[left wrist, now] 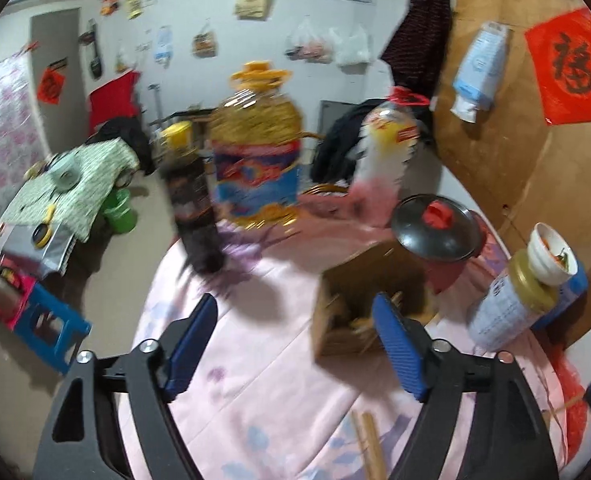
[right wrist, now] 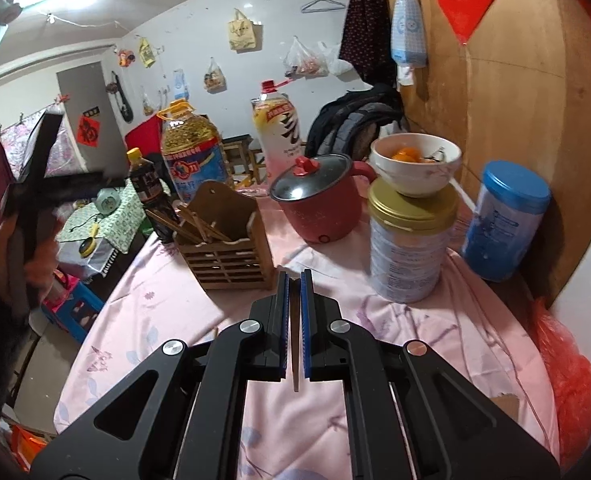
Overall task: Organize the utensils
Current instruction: 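Lower the right gripper's chopstick into the wooden caddy and open the right gripper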
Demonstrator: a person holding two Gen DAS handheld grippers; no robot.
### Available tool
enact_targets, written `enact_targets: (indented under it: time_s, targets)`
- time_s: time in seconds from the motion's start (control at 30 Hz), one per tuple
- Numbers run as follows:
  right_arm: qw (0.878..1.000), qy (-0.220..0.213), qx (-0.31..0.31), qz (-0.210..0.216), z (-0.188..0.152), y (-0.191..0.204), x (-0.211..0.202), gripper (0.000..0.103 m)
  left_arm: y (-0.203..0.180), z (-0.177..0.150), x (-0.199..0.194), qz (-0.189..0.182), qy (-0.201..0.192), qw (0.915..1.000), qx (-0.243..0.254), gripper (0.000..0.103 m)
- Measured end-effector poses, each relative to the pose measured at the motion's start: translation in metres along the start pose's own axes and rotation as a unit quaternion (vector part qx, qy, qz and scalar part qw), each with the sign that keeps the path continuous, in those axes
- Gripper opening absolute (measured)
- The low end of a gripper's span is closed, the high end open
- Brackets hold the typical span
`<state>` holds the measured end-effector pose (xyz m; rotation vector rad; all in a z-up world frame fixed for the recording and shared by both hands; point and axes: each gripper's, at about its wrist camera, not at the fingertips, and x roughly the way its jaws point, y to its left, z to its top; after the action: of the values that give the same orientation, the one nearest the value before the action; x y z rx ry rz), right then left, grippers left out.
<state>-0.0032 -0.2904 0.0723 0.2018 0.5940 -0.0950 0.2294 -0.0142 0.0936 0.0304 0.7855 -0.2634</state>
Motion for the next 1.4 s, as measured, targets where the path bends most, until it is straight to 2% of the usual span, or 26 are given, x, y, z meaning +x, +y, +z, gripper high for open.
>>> enact_targets:
  time_s: [0.07,0.17,0.33,0.5,0.6,0.73,0.9,0.97,1.03,1.1,1.13,1.2,1.27,1.4]
  targets:
    - [1.0,-0.004,-0.009,0.007,0.005,0.004,0.002,0.007,0.022,-0.023,-0.008,0.013,0.012,0.9996,-0.02,0.085]
    - [1.0,-0.011,-0.017,0.023,0.018,0.012,0.01,0.007,0.049,-0.062,-0.014,0.043,0.042,0.9973,-0.042,0.085]
    - [0.998,-0.022,-0.017,0.05,0.042,0.021,0.025,0.007,0.08,-0.132,-0.019,0.079,0.102,0.9885,-0.079,0.085]
    - [0.996,-0.037,-0.027,0.079,0.075,0.038,0.046,0.007,0.098,-0.182,-0.026,0.089,0.15,0.9767,-0.125,0.085]
    - [0.994,-0.051,-0.037,0.09,0.098,0.048,0.059,0.007,0.106,-0.201,-0.035,0.093,0.164,0.971,-0.146,0.085]
    - [0.991,-0.072,-0.055,0.096,0.127,0.064,0.08,0.007,0.108,-0.212,-0.046,0.104,0.168,0.9665,-0.163,0.085]
    - [0.989,-0.087,-0.078,0.087,0.144,0.083,0.114,0.007,0.105,-0.223,-0.055,0.122,0.172,0.9626,-0.17,0.085]
    - [0.99,-0.076,-0.1,0.065,0.138,0.093,0.137,0.011,0.103,-0.228,-0.057,0.124,0.178,0.9604,-0.175,0.085]
    - [0.994,-0.038,-0.089,0.054,0.127,0.094,0.149,0.013,0.101,-0.231,-0.059,0.126,0.182,0.9592,-0.176,0.085]
    - [0.994,-0.038,-0.064,0.078,0.116,0.091,0.131,0.014,0.098,-0.229,-0.06,0.124,0.18,0.9612,-0.169,0.085]
    - [0.994,-0.046,-0.063,0.074,0.11,0.091,0.118,0.02,0.097,-0.228,-0.06,0.121,0.178,0.9625,-0.165,0.086]
    - [0.994,-0.059,-0.071,0.057,0.096,0.089,0.091,0.043,0.093,-0.221,-0.058,0.11,0.173,0.9662,-0.157,0.088]
    - [0.995,-0.064,-0.07,0.045,0.076,0.085,0.063,0.052,0.087,-0.21,-0.055,0.096,0.162,0.9717,-0.142,0.09]
    - [0.998,-0.044,-0.054,0.005,0.036,0.068,0.025,0.059,0.066,-0.19,-0.055,0.064,0.137,0.9831,-0.104,0.092]
